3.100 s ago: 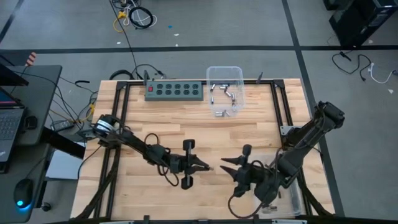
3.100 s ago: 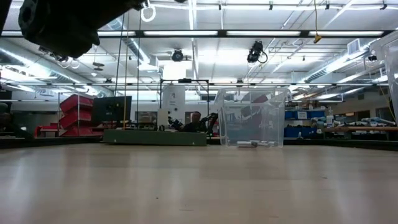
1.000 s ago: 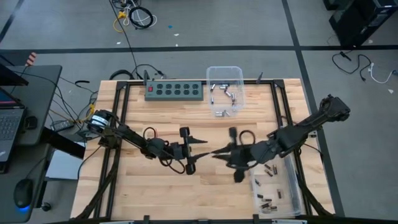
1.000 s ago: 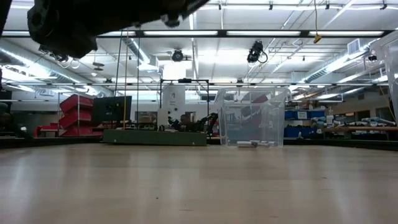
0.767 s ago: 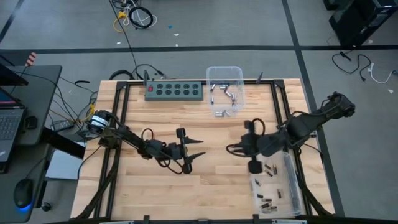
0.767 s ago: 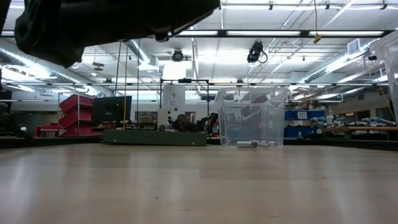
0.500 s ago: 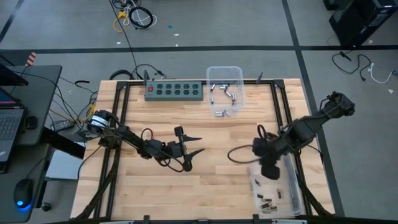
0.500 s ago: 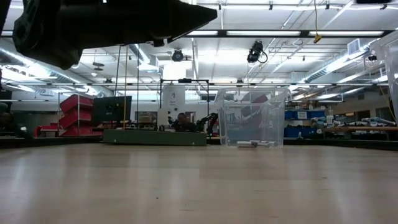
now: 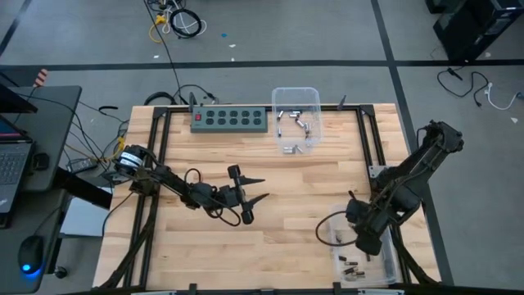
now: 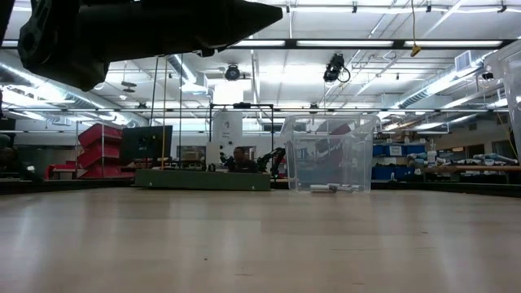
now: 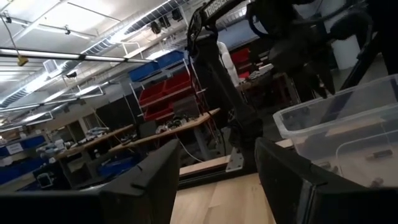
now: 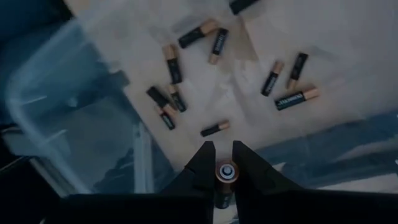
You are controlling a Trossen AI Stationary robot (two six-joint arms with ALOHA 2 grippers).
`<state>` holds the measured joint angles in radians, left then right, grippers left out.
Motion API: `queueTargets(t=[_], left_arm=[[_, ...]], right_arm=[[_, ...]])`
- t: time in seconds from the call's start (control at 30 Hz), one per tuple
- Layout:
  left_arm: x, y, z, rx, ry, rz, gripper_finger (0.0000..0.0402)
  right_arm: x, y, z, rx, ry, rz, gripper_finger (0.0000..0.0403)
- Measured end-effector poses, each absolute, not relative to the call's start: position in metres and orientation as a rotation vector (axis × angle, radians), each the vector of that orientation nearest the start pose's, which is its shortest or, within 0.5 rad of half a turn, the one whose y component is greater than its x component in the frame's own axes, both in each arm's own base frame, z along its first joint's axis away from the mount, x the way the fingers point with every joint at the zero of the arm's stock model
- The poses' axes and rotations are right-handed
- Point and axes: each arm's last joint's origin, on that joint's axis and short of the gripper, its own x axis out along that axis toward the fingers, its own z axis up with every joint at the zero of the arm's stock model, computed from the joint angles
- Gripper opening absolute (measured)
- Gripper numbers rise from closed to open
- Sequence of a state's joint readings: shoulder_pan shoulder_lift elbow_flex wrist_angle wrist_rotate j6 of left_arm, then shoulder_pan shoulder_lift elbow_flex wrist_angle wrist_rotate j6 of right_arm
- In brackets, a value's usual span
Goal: Sort batteries
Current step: Put the black battery into the bottom transparent bin
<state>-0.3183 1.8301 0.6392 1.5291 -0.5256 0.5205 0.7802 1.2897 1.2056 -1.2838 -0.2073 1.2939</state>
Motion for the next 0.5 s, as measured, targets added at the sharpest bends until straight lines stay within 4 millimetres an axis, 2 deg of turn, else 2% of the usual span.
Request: queueTargets(t=[0.2, 0.5], left_arm=[[0.3102, -0.0869, 0.1842, 0.375, -0.247, 0.280, 0.0209], [0.3102, -0.0870, 0.1841, 0.367, -0.247, 0.278, 0.0209]], right_arm=[[0.1450, 0.1571, 0.2917, 0.588, 1.620, -0.199, 0.0037], [0.1459, 0.1550, 0.2905, 0.555, 1.567, -0.237, 0.0040]])
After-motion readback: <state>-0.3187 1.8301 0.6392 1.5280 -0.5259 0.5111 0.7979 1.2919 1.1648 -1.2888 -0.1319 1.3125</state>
